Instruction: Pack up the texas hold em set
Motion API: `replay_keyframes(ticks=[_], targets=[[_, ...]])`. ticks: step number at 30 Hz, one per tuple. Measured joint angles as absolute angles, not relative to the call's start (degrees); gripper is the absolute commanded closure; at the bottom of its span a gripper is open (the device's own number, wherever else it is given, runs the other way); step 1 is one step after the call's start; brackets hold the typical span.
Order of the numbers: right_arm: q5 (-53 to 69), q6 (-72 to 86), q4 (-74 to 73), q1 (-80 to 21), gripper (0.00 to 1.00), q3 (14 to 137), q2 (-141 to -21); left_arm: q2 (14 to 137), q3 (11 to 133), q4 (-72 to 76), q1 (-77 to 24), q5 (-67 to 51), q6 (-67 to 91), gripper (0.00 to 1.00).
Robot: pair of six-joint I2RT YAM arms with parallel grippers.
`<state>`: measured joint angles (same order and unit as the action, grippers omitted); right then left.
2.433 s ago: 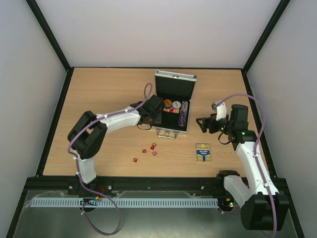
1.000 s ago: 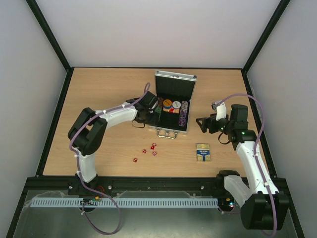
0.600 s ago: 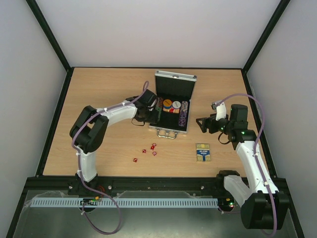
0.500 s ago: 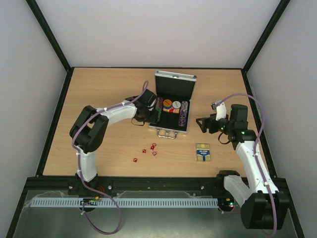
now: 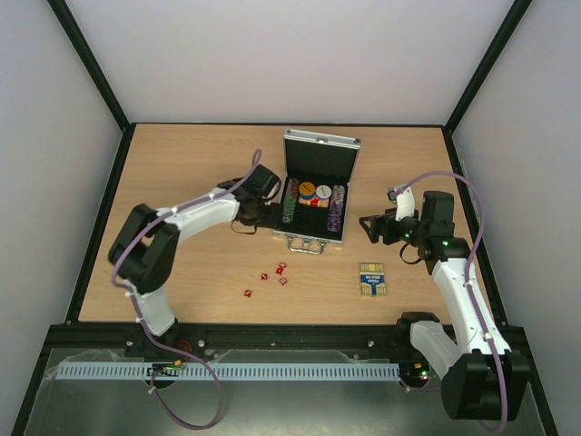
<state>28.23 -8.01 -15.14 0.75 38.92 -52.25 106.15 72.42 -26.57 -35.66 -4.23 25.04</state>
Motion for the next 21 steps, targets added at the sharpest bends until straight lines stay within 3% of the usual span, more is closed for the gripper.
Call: replay_keyframes(ticks=[5, 10, 21], targets=[[28.27, -8.08, -15.14, 0.75, 0.08, 38.92, -52.31, 94.04, 65.58, -28.82, -35.66, -3.79, 25.08, 0.33], [29.04, -8.38, -15.16, 0.75, 0.09, 38.92, -53.15, 84.82, 59.48, -30.65, -35.66, -4.54, 24.99, 0.41], [29.21, -8.62, -15.09, 0.75, 0.09, 38.92, -53.82, 87.81, 61.82, -38.89, -46.65, -4.27, 22.76, 0.52]])
